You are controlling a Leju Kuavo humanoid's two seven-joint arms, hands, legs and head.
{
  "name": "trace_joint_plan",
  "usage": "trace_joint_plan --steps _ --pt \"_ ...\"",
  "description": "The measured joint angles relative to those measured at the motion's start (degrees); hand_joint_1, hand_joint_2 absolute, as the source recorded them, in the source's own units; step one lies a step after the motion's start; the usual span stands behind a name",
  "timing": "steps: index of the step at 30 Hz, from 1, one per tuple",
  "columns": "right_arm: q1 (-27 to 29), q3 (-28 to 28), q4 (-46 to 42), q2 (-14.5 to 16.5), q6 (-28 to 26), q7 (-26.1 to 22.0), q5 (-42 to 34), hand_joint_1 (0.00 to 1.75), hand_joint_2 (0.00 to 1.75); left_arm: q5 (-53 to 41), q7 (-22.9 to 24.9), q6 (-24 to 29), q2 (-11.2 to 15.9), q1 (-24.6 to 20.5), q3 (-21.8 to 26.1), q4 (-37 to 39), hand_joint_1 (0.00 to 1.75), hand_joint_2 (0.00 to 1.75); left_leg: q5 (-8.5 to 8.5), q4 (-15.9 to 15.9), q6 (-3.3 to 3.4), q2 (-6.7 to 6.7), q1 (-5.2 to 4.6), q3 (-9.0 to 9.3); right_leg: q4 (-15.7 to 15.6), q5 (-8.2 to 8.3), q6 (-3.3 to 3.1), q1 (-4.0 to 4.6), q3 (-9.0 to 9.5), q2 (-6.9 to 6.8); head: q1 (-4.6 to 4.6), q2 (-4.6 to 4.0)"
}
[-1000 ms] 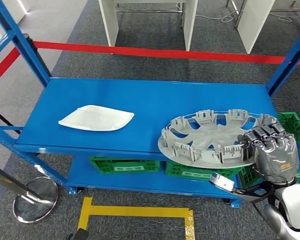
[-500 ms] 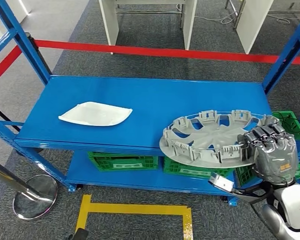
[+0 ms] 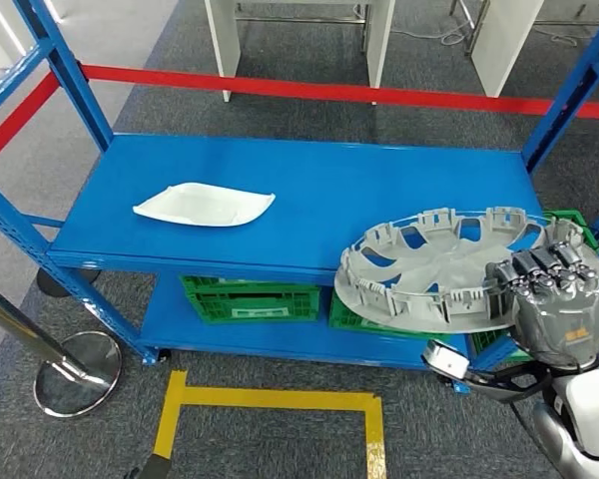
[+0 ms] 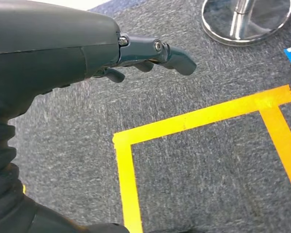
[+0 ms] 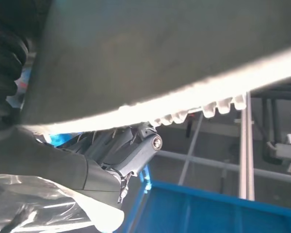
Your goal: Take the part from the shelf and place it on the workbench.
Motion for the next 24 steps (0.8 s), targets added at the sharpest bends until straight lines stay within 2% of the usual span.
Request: trace_joint_plan --steps 2,3,4,5,7,8,9,10,11,12,14,15,17,18,19,20,22,23,24 --pt "-0.3 -0.2 0.0 -0.1 -0.1 0.5 1.1 1.75 1.75 0.0 0.0 0.0 0.0 0.0 0.0 0.0 0.00 1.75 0.56 0.2 -0.52 -0.08 -0.02 -0.43 -0.1 0.59 -0.80 -0.03 -0.57 -0.05 -0.07 0.00" --pt "-0.6 -0.3 0.1 -0.3 -0.2 0.8 1.6 1.75 1.75 -0.1 0.0 0.0 0.1 0.1 0.0 0.0 0.00 1.75 0.01 0.6 -0.83 -0.11 0.03 -0.78 0.0 0.98 -1.29 -0.10 -1.10 -0.14 -0.13 0.00" --pt "-0.9 -0.4 0.2 -0.4 -0.2 1.0 1.9 1.75 1.75 -0.1 0.0 0.0 0.1 0.1 0.0 0.0 0.00 1.75 -1.57 1.9 -1.17 -0.13 0.10 -1.36 0.0 1.48 -1.78 -0.19 -1.66 -0.26 -0.20 -0.01" --pt "-1.3 -0.7 0.3 -0.7 -0.4 1.2 2.0 1.75 1.75 -0.1 0.0 0.0 0.1 0.1 0.0 0.0 0.00 1.75 -4.11 4.4 -1.50 -0.12 0.21 -2.20 -0.1 2.05 -2.16 -0.28 -2.32 -0.37 -0.30 -0.01" --pt "-1.9 -1.5 0.5 -1.1 -0.7 1.5 2.1 1.75 1.75 -0.1 -0.1 0.0 0.1 0.1 0.0 0.0 0.00 1.75 -9.76 12.0 -1.98 -0.07 0.44 -4.05 0.0 3.17 -2.46 -0.21 -3.60 -0.48 -0.44 -0.01" --pt "-2.0 -1.8 0.6 -1.3 -0.8 1.5 2.1 1.75 1.75 -0.1 -0.1 -0.1 0.1 0.1 0.0 0.0 0.00 1.75 -11.21 15.3 -2.09 -0.07 0.53 -4.46 0.1 3.70 -2.47 -0.18 -4.30 -0.53 -0.46 -0.01" --pt "-2.1 -2.1 0.7 -1.5 -1.0 1.5 2.1 1.75 1.75 -0.1 -0.1 -0.1 0.1 0.1 0.0 0.0 0.00 1.75 -11.33 17.0 -2.12 -0.07 0.59 -4.13 0.1 4.18 -2.43 -0.15 -4.96 -0.56 -0.45 -0.01" --pt "-2.1 -2.3 0.8 -1.6 -1.1 1.5 2.2 1.75 1.75 -0.1 -0.1 -0.1 0.1 0.1 0.0 0.0 0.00 1.75 -10.34 16.6 -2.07 -0.07 0.61 -2.90 0.2 4.60 -2.37 -0.14 -5.57 -0.58 -0.46 -0.01" --pt "-2.1 -2.4 0.9 -1.7 -1.2 1.5 2.3 1.75 1.75 -0.1 0.0 -0.1 0.1 0.1 0.0 0.0 0.00 1.75 -8.74 13.9 -1.91 -0.07 0.61 -0.64 0.3 4.99 -2.27 -0.14 -6.11 -0.56 -0.47 -0.01" --pt "-2.1 -2.6 0.9 -1.8 -1.3 1.5 2.4 1.75 1.75 -0.1 0.0 -0.1 0.1 0.1 0.0 0.0 0.00 1.75 -7.44 9.7 -1.62 -0.08 0.60 2.27 0.4 5.35 -2.11 -0.14 -6.55 -0.55 -0.46 -0.01" --pt "-2.1 -2.9 0.9 -2.0 -1.6 1.5 2.8 1.75 1.75 -0.1 0.1 0.0 0.1 0.0 0.0 0.0 0.00 1.75 -6.71 1.5 -1.03 -0.11 0.46 7.34 0.6 6.10 -1.58 0.00 -7.20 -0.53 -0.43 -0.01" --pt "-2.2 -3.0 0.9 -2.1 -1.8 1.5 3.0 1.75 1.75 -0.1 0.1 0.0 0.1 -0.1 0.0 0.0 0.00 1.75 -6.98 -0.7 -0.78 -0.12 0.36 8.47 0.6 6.54 -1.22 0.02 -7.42 -0.55 -0.42 -0.01" --pt "-2.2 -3.1 0.9 -2.3 -2.1 1.4 3.4 1.75 1.75 -0.1 0.1 0.0 0.0 0.0 0.0 0.0 0.00 1.75 -6.74 -1.7 -0.20 -0.09 0.26 8.44 0.4 7.35 -0.40 -0.06 -7.75 -0.58 -0.39 -0.01" --pt "-2.2 -3.1 1.0 -2.5 -2.3 1.4 3.5 1.75 1.75 -0.1 0.1 0.0 -0.1 0.0 0.0 0.0 0.00 1.75 -6.22 -1.9 0.23 0.00 0.30 8.09 0.6 7.04 -0.05 -0.15 -8.02 -0.52 -0.37 -0.01" --pt "-2.2 -3.1 1.0 -2.6 -2.5 1.3 3.7 1.75 1.75 -0.1 0.1 0.0 -0.1 0.0 0.0 0.0 0.00 1.75 -5.64 -2.0 0.75 0.10 0.35 7.63 1.5 5.77 0.24 -0.18 -8.58 -0.43 -0.30 -0.01" --pt "-2.2 -3.1 1.0 -2.8 -2.7 1.3 3.7 1.75 1.75 -0.1 0.1 0.0 -0.2 -0.1 0.0 0.0 0.00 1.75 -4.98 -2.2 1.18 0.20 0.41 7.02 3.5 3.58 0.43 -0.20 -9.40 -0.33 -0.23 -0.01" --pt "-2.2 -3.1 1.0 -3.0 -3.1 1.3 3.8 1.75 1.75 0.0 0.1 0.1 -0.2 -0.2 0.0 0.0 0.00 1.75 -3.87 -2.0 1.69 0.29 0.23 5.48 10.4 -1.73 0.68 -0.19 -11.44 -0.23 -0.13 -0.01" --pt "-2.2 -3.1 1.0 -3.1 -3.3 1.3 3.8 1.75 1.75 0.1 0.1 0.2 -0.2 -0.2 0.0 0.0 0.00 1.75 -3.31 -1.8 1.74 0.30 0.13 4.62 14.0 -3.24 0.78 -0.19 -12.11 -0.22 -0.14 -0.01" --pt "-2.1 -3.1 1.0 -3.2 -3.4 1.3 3.9 1.75 1.75 0.1 0.1 0.2 -0.3 -0.2 0.0 0.0 0.00 1.75 -2.77 -1.6 1.75 0.32 0.06 3.76 16.2 -3.49 0.88 -0.19 -12.15 -0.22 -0.14 -0.01"
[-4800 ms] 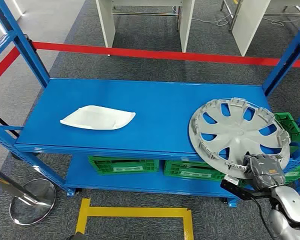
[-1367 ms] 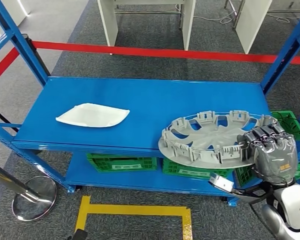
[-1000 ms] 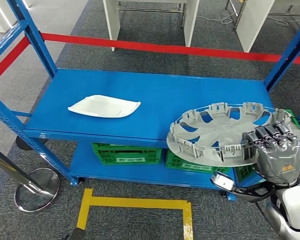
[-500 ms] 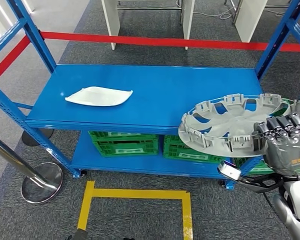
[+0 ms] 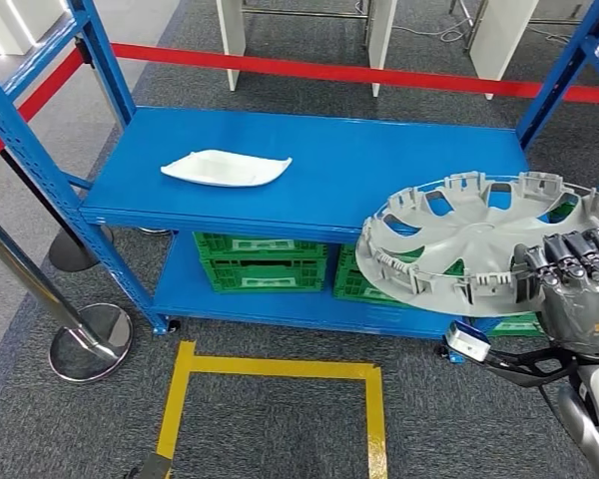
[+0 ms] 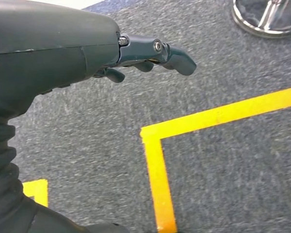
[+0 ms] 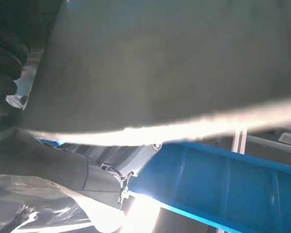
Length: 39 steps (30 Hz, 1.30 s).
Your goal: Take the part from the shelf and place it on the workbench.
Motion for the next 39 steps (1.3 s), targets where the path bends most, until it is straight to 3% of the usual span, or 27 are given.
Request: trace_joint_plan --steps 1,3,5,7,9,10,12,14,15,16,17,19,21,22,24,25,26,29,30,31,32,33,34,36,37,39 --pt "0.1 0.0 0.0 -0.1 -0.1 0.0 0.0 1.75 1.75 0.0 0.0 0.0 -0.1 0.0 0.0 0.0 0.00 1.75 0.51 0.2 -0.06 0.01 -0.04 -0.87 0.4 0.96 0.04 -0.01 0.86 0.00 0.01 0.00" --pt "0.3 -0.1 0.0 -0.3 -0.3 0.0 0.0 1.75 1.75 0.0 0.0 0.1 -0.2 0.0 0.0 0.0 0.00 1.75 1.34 0.8 -0.30 0.00 -0.05 -2.37 -4.8 4.01 -0.03 -0.04 5.43 -0.01 0.02 0.00" --pt "0.3 -0.2 -0.1 -0.5 -0.6 0.0 0.0 1.75 1.75 0.0 0.1 0.2 -0.2 0.0 0.0 0.0 0.00 1.75 2.05 1.5 -0.78 -0.11 -0.22 -3.58 -12.8 4.21 -0.33 0.06 11.02 0.01 0.00 0.00" --pt "0.5 -0.4 -0.3 -0.7 -0.8 0.0 0.0 1.75 1.75 0.0 0.2 0.4 -0.2 0.0 0.0 0.0 0.00 1.75 2.99 1.9 -1.36 -0.18 -0.34 -4.36 -16.6 3.20 -0.88 0.28 13.15 0.10 -0.04 0.00" --pt "0.8 -0.5 -0.3 -0.7 -0.9 0.0 0.1 1.75 1.75 0.0 0.4 0.5 -0.2 0.1 0.0 0.0 0.00 1.75 3.49 2.0 -1.99 -0.24 -0.33 -4.88 -16.8 3.84 -1.74 0.22 12.09 0.01 -0.03 0.00" --pt "0.9 -0.5 -0.3 -0.7 -1.0 0.0 0.2 1.75 1.75 0.1 0.5 0.6 -0.2 0.1 0.0 0.0 0.00 1.75 2.41 2.6 -2.34 -0.27 -0.27 -5.28 -16.8 4.38 -2.31 0.13 11.51 -0.09 -0.08 0.00" --pt "1.1 -0.5 -0.3 -0.7 -1.1 0.1 0.2 1.75 1.75 0.1 0.7 0.7 -0.2 0.2 0.1 0.0 0.00 1.75 -2.68 7.1 -3.03 -0.29 0.03 -6.60 -16.8 5.73 -3.18 -0.03 10.24 -0.28 -0.25 0.00" --pt "1.4 -0.4 -0.3 -0.7 -1.1 0.2 0.2 1.75 1.75 0.0 0.8 0.7 -0.2 0.2 0.1 0.0 0.00 1.75 -7.74 14.5 -3.52 -0.28 0.35 -7.87 -16.7 7.09 -3.40 0.02 8.57 -0.34 -0.37 0.00" --pt "1.5 -0.4 -0.3 -0.7 -1.0 0.3 0.1 1.75 1.75 0.0 0.9 0.8 -0.2 0.2 0.1 0.0 0.00 1.75 -8.50 17.2 -3.66 -0.28 0.46 -7.91 -16.6 7.74 -3.38 0.05 7.68 -0.37 -0.35 0.00" --pt "1.7 -0.4 -0.3 -0.7 -1.0 0.4 0.0 1.75 1.75 0.0 0.9 0.8 -0.2 0.1 0.1 0.0 0.00 1.75 -7.89 18.1 -3.72 -0.28 0.52 -7.18 -16.5 8.34 -3.32 0.06 6.77 -0.40 -0.36 0.00" --pt "1.8 -0.4 -0.3 -0.7 -0.9 0.5 -0.2 1.75 1.75 0.0 0.9 0.8 -0.2 0.1 0.1 0.0 0.00 1.75 -6.38 17.0 -3.66 -0.28 0.55 -5.53 -16.3 8.91 -3.20 0.07 5.85 -0.42 -0.36 0.00" --pt "2.1 -0.4 -0.3 -0.7 -0.6 0.8 -1.0 1.75 1.75 0.0 1.0 0.8 -0.2 0.0 0.1 0.0 0.00 1.75 -4.04 9.7 -3.18 -0.30 0.51 0.01 -15.9 9.94 -2.81 0.10 4.34 -0.40 -0.37 0.00" --pt "2.2 -0.4 -0.4 -0.7 -0.2 1.0 -2.0 1.75 1.75 0.0 1.1 0.8 -0.2 -0.1 0.1 0.0 0.00 1.75 -4.64 2.0 -2.52 -0.33 0.30 4.84 -15.7 10.94 -2.15 0.14 3.56 -0.43 -0.32 0.00" --pt "2.3 -0.4 -0.5 -0.7 0.0 1.0 -2.5 1.75 1.75 0.0 1.1 0.8 -0.2 -0.2 0.1 0.0 0.00 1.75 -5.18 0.1 -2.23 -0.35 0.13 5.80 -15.8 11.48 -1.78 0.11 3.41 -0.49 -0.31 0.00" --pt "2.5 -0.4 -0.5 -0.7 0.3 1.0 -3.2 1.75 1.75 -0.1 1.1 0.9 -0.3 -0.1 0.1 0.0 0.00 1.75 -4.44 -0.7 -1.55 -0.27 0.05 5.35 -16.1 12.41 -1.07 -0.04 3.18 -0.55 -0.32 0.00" --pt "2.6 -0.4 -0.6 -0.7 0.4 1.0 -3.4 1.75 1.75 -0.1 1.1 0.9 -0.3 -0.1 0.1 0.0 0.00 1.75 -3.74 -0.8 -1.08 -0.18 0.13 4.79 -15.8 11.73 -0.83 -0.10 2.73 -0.47 -0.28 0.00" --pt "2.7 -0.4 -0.6 -0.7 0.4 1.0 -3.5 1.75 1.75 0.0 1.1 1.0 -0.3 -0.1 0.1 0.0 0.00 1.75 -2.94 -1.0 -0.63 -0.07 0.23 4.07 -14.5 9.89 -0.62 -0.14 2.04 -0.35 -0.18 0.00" --pt "2.9 -0.4 -0.7 -0.7 0.4 1.0 -3.7 1.75 1.75 -0.2 1.2 1.1 -0.4 -0.1 0.1 0.0 0.00 1.75 -0.70 -1.0 0.05 0.14 0.14 1.39 -4.9 1.47 -0.22 -0.19 -0.34 -0.08 0.05 0.00" --pt "3.0 -0.4 -0.7 -0.7 0.4 1.0 -3.7 1.75 1.75 -0.2 1.2 1.1 -0.5 -0.1 0.1 0.0 0.00 1.75 0.01 -0.8 0.05 0.16 0.06 0.38 -1.6 0.50 -0.10 -0.19 -0.53 -0.05 0.05 0.00" --pt "3.2 -0.4 -0.7 -0.7 0.4 1.0 -3.7 1.75 1.75 -0.3 1.2 1.1 -0.6 -0.1 0.1 0.0 0.00 1.75 0.69 -0.6 0.02 0.17 0.00 -0.66 0.3 0.95 0.00 -0.18 -0.12 -0.03 0.05 0.00" --pt "3.3 -0.4 -0.7 -0.7 0.4 1.0 -3.7 1.75 1.75 -0.4 1.2 1.1 -0.6 -0.1 0.1 0.0 0.00 1.75 1.32 -0.4 -0.07 0.18 -0.01 -1.72 0.2 2.47 0.03 -0.19 1.20 -0.02 0.05 0.00" --pt "3.3 -0.4 -0.7 -0.7 0.4 1.0 -3.7 1.75 1.75 -0.4 1.2 1.1 -0.6 -0.1 0.0 0.0 0.00 1.75 1.87 0.0 -0.22 0.17 -0.01 -2.66 -1.9 4.14 0.01 -0.21 3.50 -0.02 0.05 0.00" --pt "3.4 -0.4 -0.7 -0.7 0.4 1.0 -3.7 1.75 1.75 -0.4 1.2 1.1 -0.7 -0.1 0.0 0.0 0.00 1.75 2.36 0.4 -0.42 0.15 -0.03 -3.51 -5.6 4.82 -0.03 -0.23 6.64 -0.03 0.07 0.00" --pt "3.4 -0.4 -0.9 -0.7 0.3 1.1 -3.8 1.75 1.75 -0.5 1.2 1.1 -0.7 -0.1 0.0 0.0 0.00 1.75 3.29 1.1 -0.95 0.08 -0.19 -4.73 -14.0 3.67 -0.37 -0.09 12.65 0.02 0.07 0.00" --pt "3.4 -0.4 -1.0 -0.7 0.3 1.1 -3.7 1.75 1.75 -0.5 1.3 1.2 -0.7 -0.1 0.0 0.0 0.00 1.75 3.82 1.3 -1.23 0.06 -0.24 -5.13 -16.5 2.76 -0.67 0.05 14.07 0.05 0.08 0.00" --pt "3.6 -0.5 -1.1 -0.7 0.3 1.0 -3.3 1.75 1.75 -0.5 1.3 1.2 -0.7 0.0 0.0 0.0 0.00 1.75 4.69 1.3 -1.85 0.00 -0.18 -5.58 -17.6 2.78 -1.61 0.20 13.68 -0.03 0.10 0.00"
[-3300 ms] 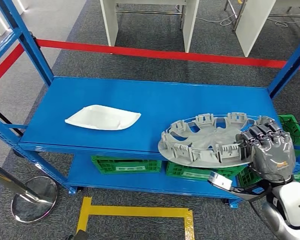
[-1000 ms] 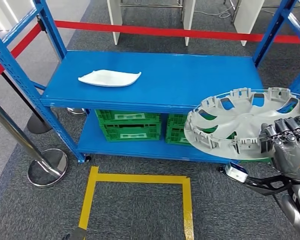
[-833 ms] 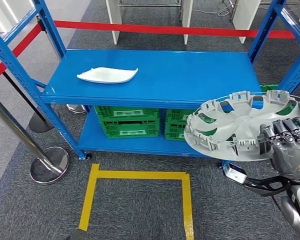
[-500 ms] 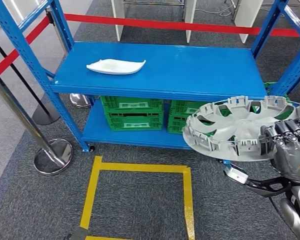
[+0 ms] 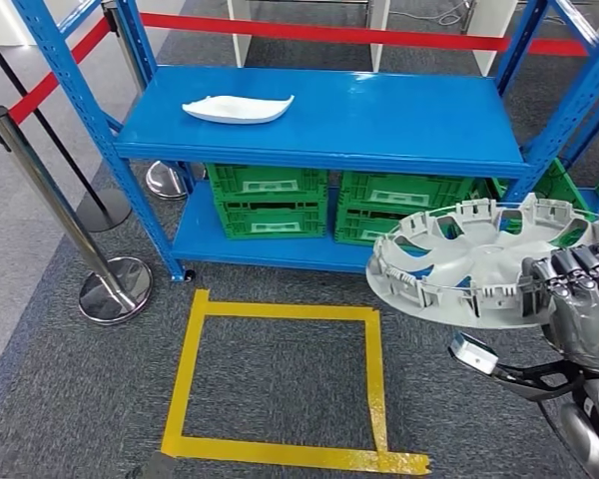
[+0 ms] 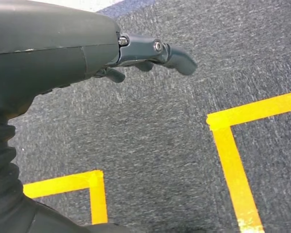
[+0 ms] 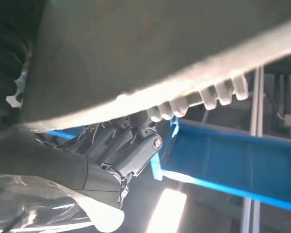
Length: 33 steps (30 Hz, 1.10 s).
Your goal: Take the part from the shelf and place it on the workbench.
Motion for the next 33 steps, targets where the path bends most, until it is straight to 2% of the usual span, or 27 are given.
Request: trace_joint_plan --steps 1,2,3,5,6,7,8,9,10,12,13,14,16,17,19,20,21,22,23,24,25,27,28,29,31,32,33 --pt "0.0 0.0 0.0 0.0 0.0 0.0 0.3 1.75 1.75 0.0 0.0 0.0 0.0 0.1 0.0 0.0 0.00 1.75 -0.57 0.3 -0.37 -0.04 0.09 -0.29 0.0 0.48 -0.52 -0.03 -0.65 -0.08 -0.02 0.00" --pt "0.1 0.0 0.0 0.0 0.0 -0.1 0.7 1.75 1.75 -0.1 0.1 0.0 0.0 0.2 0.0 0.0 0.00 1.75 -2.25 1.3 -0.76 -0.09 0.17 -0.66 0.0 1.05 -1.08 -0.11 -1.26 -0.17 -0.11 0.00" --pt "0.1 0.0 0.0 0.0 0.0 -0.1 0.9 1.75 1.75 -0.1 0.1 0.0 0.1 0.3 0.0 0.0 0.00 1.75 -5.06 3.5 -1.15 -0.13 0.28 -1.20 0.0 1.72 -1.51 -0.19 -1.81 -0.26 -0.19 0.00" --pt "0.2 0.0 0.0 0.0 0.0 -0.2 1.1 1.75 1.75 -0.2 0.1 0.0 0.0 0.3 0.0 0.0 0.00 1.75 -11.27 10.5 -1.68 -0.14 0.46 -2.29 0.2 3.12 -1.88 -0.14 -3.11 -0.30 -0.35 0.00" --pt "0.2 0.0 0.0 0.0 0.0 -0.2 1.1 1.75 1.75 -0.3 0.1 0.0 0.0 0.3 0.0 0.0 0.00 1.75 -12.89 13.9 -1.82 -0.14 0.55 -2.54 0.4 3.79 -1.87 -0.12 -3.91 -0.31 -0.35 0.00" --pt "0.2 0.0 0.0 0.0 0.0 -0.2 1.1 1.75 1.75 -0.4 0.1 0.0 0.0 0.3 0.0 0.0 0.00 1.75 -13.01 15.9 -1.88 -0.14 0.61 -2.17 0.6 4.40 -1.83 -0.11 -4.90 -0.31 -0.36 0.00" --pt "0.3 0.0 0.0 0.0 0.0 -0.2 1.2 1.75 1.75 -0.5 0.1 0.0 0.0 0.2 0.0 0.0 0.00 1.75 -11.99 16.0 -1.85 -0.14 0.64 -0.97 1.0 4.90 -1.75 -0.10 -5.90 -0.31 -0.37 0.00" --pt "0.3 0.0 0.0 0.0 0.0 -0.2 1.2 1.75 1.75 -0.5 0.1 0.0 0.0 0.2 -0.1 0.0 0.00 1.75 -10.45 13.9 -1.71 -0.15 0.66 1.12 1.3 5.32 -1.64 -0.10 -6.80 -0.31 -0.36 0.00" --pt "0.3 0.0 0.0 0.0 0.0 -0.1 1.3 1.75 1.75 -0.5 0.1 0.0 0.0 0.2 -0.1 0.0 0.00 1.75 -9.16 10.3 -1.47 -0.18 0.65 3.81 1.7 5.68 -1.51 -0.09 -7.54 -0.30 -0.38 0.00" --pt "0.3 0.0 0.0 0.0 0.0 -0.1 1.3 1.75 1.75 -0.5 0.1 0.0 0.1 0.1 -0.1 0.0 0.00 1.75 -8.76 2.5 -0.81 -0.27 0.50 8.83 2.1 6.43 -1.03 0.03 -8.58 -0.31 -0.35 0.00" --pt "0.3 0.0 0.0 0.0 0.0 0.0 1.4 1.75 1.75 -0.5 0.1 0.1 0.1 0.1 -0.1 0.0 0.00 1.75 -9.03 0.3 -0.51 -0.32 0.37 10.01 2.2 6.89 -0.67 0.02 -8.88 -0.34 -0.36 0.00" --pt "0.3 0.0 0.0 0.0 0.0 0.0 1.4 1.75 1.75 -0.5 0.1 0.1 0.0 0.1 -0.1 0.0 0.00 1.75 -9.21 -0.8 -0.23 -0.33 0.23 10.39 2.1 7.42 -0.25 0.00 -9.09 -0.37 -0.33 0.00" --pt "0.4 0.0 0.0 0.0 0.0 0.0 1.5 1.75 1.75 -0.5 0.0 0.1 0.0 0.1 -0.1 0.0 0.00 1.75 -8.26 -1.2 0.46 -0.21 0.24 9.61 2.0 7.77 0.50 -0.15 -9.56 -0.33 -0.34 0.00" --pt "0.5 0.0 0.0 0.0 0.0 0.1 1.4 1.75 1.75 -0.5 -0.3 0.0 0.0 0.0 -0.1 0.0 0.00 1.75 -7.67 -1.5 0.92 -0.11 0.33 9.11 2.7 6.77 0.74 -0.17 -10.13 -0.24 -0.28 0.00" --pt "0.8 0.0 0.0 0.0 -0.1 0.2 1.5 1.75 1.75 -0.5 -1.1 -0.3 0.0 0.0 -0.1 0.0 0.00 1.75 -6.45 -1.8 1.59 0.06 0.45 7.78 7.3 2.10 1.02 -0.20 -11.97 -0.03 -0.16 0.00" --pt "1.0 -0.1 0.0 0.0 -0.1 0.2 1.5 1.75 1.75 -0.4 -1.3 -0.5 0.0 0.0 -0.1 0.0 0.00 1.75 -5.84 -1.8 1.77 0.07 0.41 7.00 11.0 -0.43 1.16 -0.18 -13.05 0.02 -0.09 0.00" --pt "1.3 -0.1 0.0 0.0 -0.1 0.2 1.5 1.75 1.75 -0.4 -1.4 -0.6 0.0 0.0 -0.1 0.0 0.00 1.75 -5.26 -1.8 1.78 0.09 0.36 6.24 14.7 -1.97 1.28 -0.19 -13.88 0.04 -0.06 0.00" --pt "1.5 -0.1 0.0 0.0 -0.1 0.2 1.5 1.75 1.75 -0.3 -1.5 -0.7 -0.1 0.1 -0.1 0.0 0.00 1.75 -4.71 -1.7 1.77 0.11 0.32 5.51 17.2 -2.11 1.38 -0.19 -14.15 0.04 -0.06 0.00" --pt "1.7 -0.1 0.0 0.0 -0.1 0.2 1.6 1.75 1.75 -0.3 -1.4 -0.7 -0.1 0.1 -0.1 0.0 0.00 1.75 -4.22 -1.6 1.70 0.13 0.30 4.80 18.0 -1.12 1.43 -0.20 -13.60 0.04 -0.02 0.00" --pt "1.9 -0.1 0.0 0.0 -0.1 0.2 1.6 1.75 1.75 -0.3 -1.4 -0.7 -0.1 0.1 -0.1 0.0 0.00 1.75 -3.79 -1.4 1.59 0.14 0.31 4.16 16.5 0.53 1.41 -0.21 -11.91 0.03 -0.02 0.00" --pt "2.0 -0.1 0.0 0.0 -0.1 0.2 1.6 1.75 1.75 -0.3 -1.4 -0.7 0.0 0.1 -0.1 0.0 0.00 1.75 -3.43 -1.3 1.42 0.14 0.31 3.67 13.1 1.99 1.37 -0.23 -9.22 0.00 -0.01 0.00" --pt "2.0 -0.1 0.0 0.0 -0.1 0.2 1.7 1.75 1.75 -0.3 -1.4 -0.6 0.0 0.1 -0.1 0.0 0.00 1.75 -2.86 -0.8 0.90 0.09 0.14 2.93 4.6 2.19 1.16 -0.15 -3.10 -0.01 -0.04 0.00" --pt "2.1 -0.1 0.0 0.0 -0.1 0.3 1.7 1.75 1.75 -0.3 -1.4 -0.6 0.0 0.1 -0.1 0.0 0.00 1.75 -2.58 -0.5 0.62 0.06 0.03 2.74 1.8 1.61 1.00 -0.10 -1.29 -0.01 -0.05 0.00" --pt "2.2 -0.1 0.0 0.0 0.0 0.3 1.8 1.75 1.75 -0.3 -1.4 -0.5 0.0 0.2 -0.1 0.0 0.00 1.75 -2.29 -0.4 0.33 0.04 -0.05 2.55 0.5 1.02 0.78 0.01 -0.51 0.03 -0.09 0.00" --pt "2.3 -0.1 0.0 0.0 0.0 0.5 1.8 1.75 1.75 -0.3 -1.4 -0.4 0.0 0.2 -0.1 0.0 0.00 1.75 -2.00 -0.1 -0.23 0.03 -0.01 2.30 0.3 1.31 -0.03 -0.05 -1.05 0.02 -0.11 0.00" --pt "2.4 -0.1 0.0 0.0 0.1 0.5 1.7 1.75 1.75 -0.4 -1.3 -0.4 0.1 0.3 -0.1 0.0 0.00 1.75 -2.66 0.5 -0.57 0.01 0.05 1.94 0.3 1.60 -0.57 -0.10 -1.29 -0.02 -0.21 0.00" --pt "2.4 -0.1 0.0 0.0 0.1 0.5 1.7 1.75 1.75 -0.4 -1.3 -0.3 0.1 0.3 -0.1 0.0 0.00 1.75 -4.08 2.2 -0.92 -0.02 0.13 1.27 0.2 1.94 -1.11 -0.19 -1.59 -0.08 -0.29 0.00"
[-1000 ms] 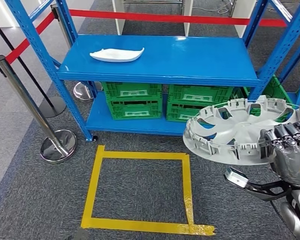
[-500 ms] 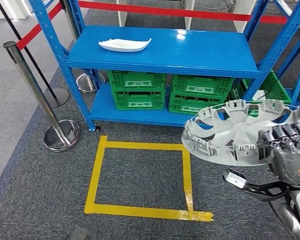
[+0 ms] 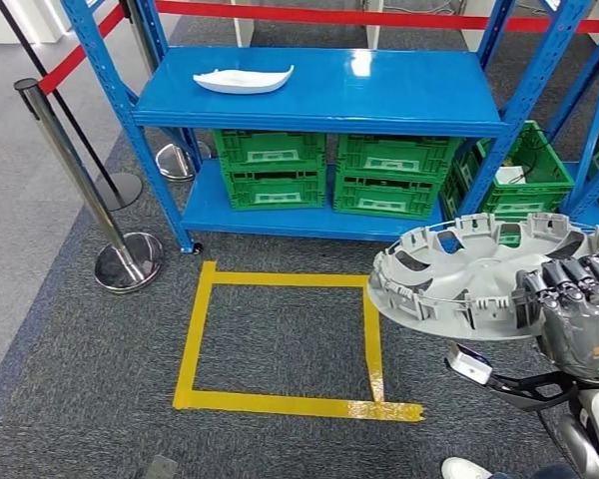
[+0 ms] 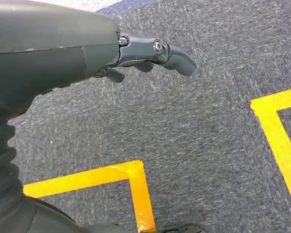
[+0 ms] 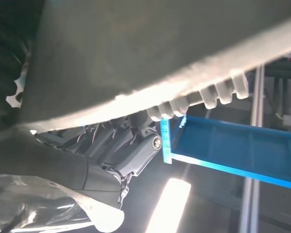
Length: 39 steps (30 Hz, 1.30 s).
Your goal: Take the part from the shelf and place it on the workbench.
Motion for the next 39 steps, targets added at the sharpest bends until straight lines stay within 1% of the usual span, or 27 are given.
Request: trace_joint_plan --steps 1,3,4,5,6,8,10,13,15,16,18,19,20,21,22,24,26,28,29,31,32,33,34,35,36,37,39 --pt "0.0 0.0 0.0 0.0 0.0 0.0 0.0 1.75 1.75 0.0 0.0 0.0 0.0 0.0 0.0 0.0 0.00 1.75 -2.14 2.9 -0.34 -0.02 0.12 -1.09 0.0 0.33 -0.40 -0.02 -0.22 -0.05 -0.08 0.00" --pt "0.1 0.0 0.0 0.0 0.1 0.0 -0.1 1.75 1.75 -0.1 0.1 0.0 0.0 0.0 0.0 0.0 0.00 1.75 -6.46 10.7 -0.84 -0.02 0.34 -3.71 0.2 0.86 -0.73 0.07 -1.04 -0.07 -0.18 0.00" --pt "0.2 0.0 0.0 0.0 0.1 0.0 -0.2 1.75 1.75 -0.1 0.1 0.0 0.0 0.1 0.0 0.0 0.00 1.75 -7.42 13.5 -0.94 -0.02 0.40 -4.42 0.3 1.03 -0.74 0.10 -1.37 -0.07 -0.18 0.00" --pt "0.3 0.0 0.0 0.0 0.1 0.0 -0.2 1.75 1.75 -0.1 0.1 0.0 0.0 0.1 0.0 0.0 0.00 1.75 -7.26 14.4 -0.94 -0.02 0.44 -4.27 0.4 1.12 -0.71 0.13 -1.63 -0.06 -0.18 0.00" --pt "0.4 0.0 0.0 0.0 0.1 0.0 -0.2 1.75 1.75 -0.1 0.2 0.0 0.0 0.1 0.0 0.0 0.00 1.75 -6.00 12.8 -0.81 -0.02 0.44 -3.02 0.6 1.15 -0.68 0.16 -1.78 -0.06 -0.18 0.00" --pt "0.5 0.0 0.0 0.0 0.2 0.0 -0.3 1.75 1.75 -0.1 0.2 0.0 0.0 0.2 0.0 0.0 0.00 1.75 -2.69 5.3 -0.17 -0.09 0.34 1.24 0.9 1.12 -0.58 0.26 -1.90 -0.08 -0.16 0.00" --pt "0.5 0.0 0.0 0.0 0.6 -0.1 -0.8 1.75 1.75 -0.1 0.2 0.2 0.1 0.2 0.0 0.0 0.00 1.75 -1.28 -0.7 0.61 0.05 0.05 4.23 1.0 1.19 -0.23 0.44 -2.11 -0.20 -0.15 0.00" --pt "0.4 0.0 0.0 0.0 1.7 -0.4 -2.5 1.75 1.75 -0.1 0.2 0.3 0.2 0.2 0.0 0.0 0.00 1.75 -1.28 -2.5 1.33 -0.08 0.07 4.54 1.0 1.35 0.62 0.49 -2.56 -0.71 -0.13 0.00" --pt "0.4 0.0 -0.1 -0.2 2.0 -0.7 -3.5 1.75 1.75 -0.1 0.2 0.4 0.2 0.2 0.0 0.0 0.00 1.75 -0.76 -3.3 1.91 -0.57 0.41 4.46 2.6 -0.06 1.12 0.45 -3.63 -0.70 0.02 0.00" --pt "0.3 0.0 -0.2 -0.3 2.0 -0.8 -3.8 1.75 1.75 -0.1 0.2 0.4 0.2 0.2 0.0 0.0 0.00 1.75 -0.47 -3.6 2.18 -0.81 0.57 4.39 5.1 -1.65 1.30 0.40 -4.89 -0.47 0.08 0.00" --pt "0.2 0.0 -0.3 -0.4 2.0 -1.0 -4.1 1.75 1.75 -0.1 0.2 0.5 0.1 0.2 0.0 0.0 0.00 1.75 -0.22 -3.6 2.44 -1.37 0.52 4.05 12.4 -5.15 1.63 0.32 -8.31 -0.01 0.17 0.00" --pt "0.2 0.0 -0.3 -0.4 2.0 -1.0 -4.2 1.75 1.75 -0.1 0.2 0.5 0.1 0.3 0.0 0.0 0.00 1.75 -0.15 -3.6 2.43 -1.70 0.51 3.92 15.4 -6.06 1.82 0.27 -9.68 0.08 0.16 0.00" --pt "0.2 0.1 -0.3 -0.4 2.0 -1.1 -4.2 1.75 1.75 -0.1 0.3 0.5 0.0 0.3 0.0 0.0 0.00 1.75 -0.10 -3.5 2.40 -2.12 0.52 3.85 16.5 -5.85 1.99 0.19 -10.17 0.12 0.16 0.00" --pt "0.2 0.1 -0.3 -0.4 2.0 -1.2 -4.2 1.75 1.75 -0.1 0.3 0.5 0.0 0.4 0.0 0.0 0.00 1.75 -0.07 -3.4 2.33 -2.61 0.56 3.81 15.5 -4.59 2.12 0.07 -9.65 0.19 0.16 0.00" --pt "0.2 0.1 -0.4 -0.4 2.0 -1.3 -4.2 1.75 1.75 -0.1 0.3 0.5 -0.1 0.3 0.0 0.0 0.00 1.75 -0.07 -3.2 2.23 -3.14 0.60 3.80 12.6 -2.58 2.21 -0.12 -8.20 0.47 0.16 0.00" --pt "0.1 0.1 -0.6 -0.4 2.0 -1.5 -4.1 1.75 1.75 -0.1 0.3 0.5 -0.1 0.2 0.0 0.0 0.00 1.75 -0.16 -2.6 1.76 -4.30 0.61 3.45 5.5 0.47 2.36 -0.65 -4.57 2.79 0.16 0.00" --pt "0.0 0.1 -0.8 -0.6 2.0 -1.6 -4.0 1.75 1.75 -0.1 0.3 0.5 -0.1 0.0 0.0 0.0 0.00 1.75 0.05 -1.9 1.03 -5.39 0.55 2.40 2.2 0.80 2.26 -0.90 -2.96 4.58 0.16 0.00" --pt "-0.2 0.2 -1.1 -0.7 2.0 -1.8 -3.8 1.75 1.75 -0.1 0.2 0.5 -0.1 0.1 0.0 0.0 0.00 1.75 0.42 -1.6 0.36 -6.43 0.58 1.48 2.1 0.64 1.84 -0.89 -3.08 3.72 0.10 0.00" --pt "-0.3 0.3 -1.2 -0.7 2.0 -1.9 -3.7 1.75 1.75 -0.1 0.1 0.5 -0.1 0.2 0.0 0.0 0.00 1.75 0.24 -1.3 0.04 -6.02 0.52 1.16 2.1 0.75 1.53 -0.94 -3.16 3.04 0.00 0.00" --pt "-0.6 0.4 -1.4 -0.8 1.9 -2.2 -3.6 1.75 1.75 0.0 -0.1 0.5 -0.1 0.2 0.0 0.0 0.00 1.75 -1.81 1.8 -0.56 -3.49 0.42 -0.31 2.0 0.94 0.81 -1.00 -3.17 1.47 -0.36 0.00" --pt "-0.8 0.4 -1.5 -0.8 1.9 -2.3 -3.5 1.75 1.75 0.0 -0.2 0.5 -0.1 0.1 0.0 0.0 0.00 1.75 -3.67 5.2 -0.82 -1.92 0.45 -1.76 2.0 0.94 0.53 -0.86 -3.18 0.67 -0.54 0.00" --pt "-1.1 0.4 -1.6 -0.8 1.9 -2.3 -3.5 1.75 1.75 0.1 -0.3 0.6 -0.1 -0.1 0.0 0.0 0.00 1.75 -5.55 9.2 -1.01 -1.09 0.57 -3.49 2.0 0.92 0.36 -0.73 -3.20 -0.16 -0.65 0.00" --pt "-1.4 0.5 -1.6 -0.8 1.9 -2.4 -3.5 1.75 1.75 0.2 -0.4 0.6 -0.1 -0.2 0.0 0.0 0.00 1.75 -6.95 12.8 -1.12 -0.77 0.69 -5.02 2.1 0.89 0.24 -0.62 -3.21 -0.98 -0.65 0.00" --pt "-1.8 0.6 -1.6 -0.9 1.9 -2.5 -3.5 1.75 1.75 0.4 -0.6 0.6 -0.1 -0.2 0.0 0.0 0.00 1.75 -7.42 15.0 -1.15 -0.62 0.76 -5.87 2.1 0.86 0.20 -0.53 -3.18 -1.79 -0.66 0.00" --pt "-2.1 0.7 -1.6 -0.9 1.9 -2.6 -3.5 1.75 1.75 0.6 -0.9 0.8 -0.1 -0.3 0.0 0.0 0.00 1.75 -6.75 14.9 -1.08 -0.51 0.78 -5.66 2.1 0.83 0.17 -0.44 -3.12 -2.54 -0.66 0.00" --pt "-2.4 0.8 -1.7 -0.9 1.9 -2.7 -3.5 1.75 1.75 0.7 -1.2 1.1 -0.2 -0.3 0.0 0.0 0.00 1.75 -5.14 12.5 -0.88 -0.22 0.74 -4.37 2.1 0.77 0.15 -0.34 -3.01 -3.26 -0.66 0.00" --pt "-3.1 1.0 -1.8 -1.0 1.8 -2.8 -3.7 1.75 1.75 1.3 -2.0 2.1 -0.1 -0.4 0.0 0.0 0.00 1.75 -1.57 4.8 -0.08 1.86 0.29 -0.42 2.1 0.57 0.26 -0.04 -2.73 -4.59 -0.65 0.00"
